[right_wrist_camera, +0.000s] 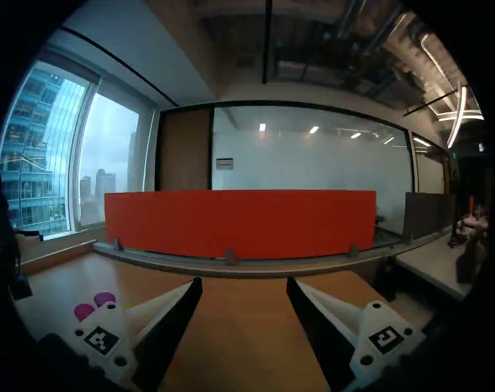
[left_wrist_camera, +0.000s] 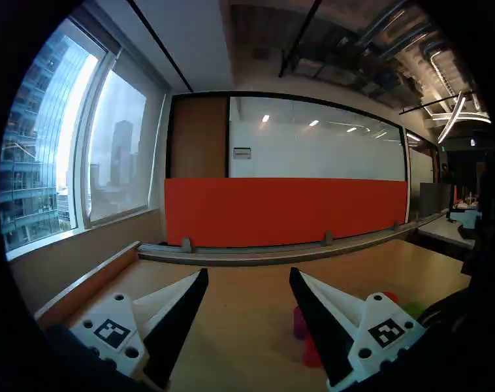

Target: Pour water

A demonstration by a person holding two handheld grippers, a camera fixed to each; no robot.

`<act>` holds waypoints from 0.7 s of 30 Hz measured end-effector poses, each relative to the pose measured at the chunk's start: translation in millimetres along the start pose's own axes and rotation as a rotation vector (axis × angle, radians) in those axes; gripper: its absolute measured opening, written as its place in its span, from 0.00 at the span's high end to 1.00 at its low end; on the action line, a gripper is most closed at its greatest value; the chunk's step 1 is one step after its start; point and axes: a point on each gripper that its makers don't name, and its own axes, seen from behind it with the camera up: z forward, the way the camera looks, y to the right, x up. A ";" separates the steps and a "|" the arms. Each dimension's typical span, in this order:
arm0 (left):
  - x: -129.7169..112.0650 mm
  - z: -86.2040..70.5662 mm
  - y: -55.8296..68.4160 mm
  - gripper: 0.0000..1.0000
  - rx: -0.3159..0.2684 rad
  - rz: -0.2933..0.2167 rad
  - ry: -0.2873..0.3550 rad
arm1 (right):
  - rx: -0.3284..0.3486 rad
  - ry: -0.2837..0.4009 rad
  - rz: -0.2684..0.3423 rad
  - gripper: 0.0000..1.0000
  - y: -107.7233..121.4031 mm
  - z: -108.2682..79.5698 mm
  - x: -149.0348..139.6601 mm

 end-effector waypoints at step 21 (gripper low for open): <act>67.2 9.5 11.1 0.08 -0.100 0.043 0.018 | 0.069 -0.015 0.022 0.00 -14.4 6.2 39.9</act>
